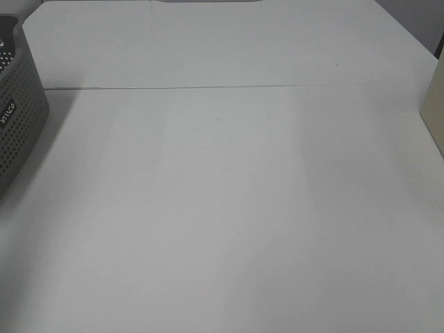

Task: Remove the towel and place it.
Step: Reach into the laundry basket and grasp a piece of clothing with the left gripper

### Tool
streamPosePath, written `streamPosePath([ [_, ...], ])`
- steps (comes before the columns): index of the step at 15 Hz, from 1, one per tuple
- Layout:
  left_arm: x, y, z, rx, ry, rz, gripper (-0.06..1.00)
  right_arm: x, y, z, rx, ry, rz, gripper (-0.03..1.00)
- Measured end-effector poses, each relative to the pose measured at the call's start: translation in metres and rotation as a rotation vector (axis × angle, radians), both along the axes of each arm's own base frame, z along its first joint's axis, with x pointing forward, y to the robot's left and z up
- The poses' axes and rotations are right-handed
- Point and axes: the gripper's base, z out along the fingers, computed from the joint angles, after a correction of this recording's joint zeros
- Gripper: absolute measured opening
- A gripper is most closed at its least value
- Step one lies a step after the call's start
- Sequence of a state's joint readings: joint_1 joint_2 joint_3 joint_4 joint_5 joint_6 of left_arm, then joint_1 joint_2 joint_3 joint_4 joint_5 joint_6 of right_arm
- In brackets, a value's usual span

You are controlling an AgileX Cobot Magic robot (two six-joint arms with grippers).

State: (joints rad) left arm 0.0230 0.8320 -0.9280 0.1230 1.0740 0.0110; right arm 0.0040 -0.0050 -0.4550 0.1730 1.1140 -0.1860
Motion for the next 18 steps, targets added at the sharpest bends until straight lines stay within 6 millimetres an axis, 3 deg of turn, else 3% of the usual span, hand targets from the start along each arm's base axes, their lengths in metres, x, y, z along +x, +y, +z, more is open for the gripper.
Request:
streamPosePath([
  [3, 0.049, -0.001, -0.003, 0.002, 0.166, -0.057, 0.94, 0.0, 0.0, 0.0, 0.0, 0.0, 0.0, 0.95],
  [7, 0.107, -0.005, -0.001, -0.022, 0.249, -0.125, 0.92, 0.0, 0.0, 0.0, 0.0, 0.0, 0.0, 0.95],
  [16, 0.192, -0.005, 0.003, 0.058, 0.281, -0.3, 0.91, 0.0, 0.0, 0.0, 0.0, 0.0, 0.0, 0.95],
  [18, 0.203, 0.011, -0.007, 0.064, 0.313, -0.314, 0.91, 0.0, 0.0, 0.0, 0.0, 0.0, 0.0, 0.95],
])
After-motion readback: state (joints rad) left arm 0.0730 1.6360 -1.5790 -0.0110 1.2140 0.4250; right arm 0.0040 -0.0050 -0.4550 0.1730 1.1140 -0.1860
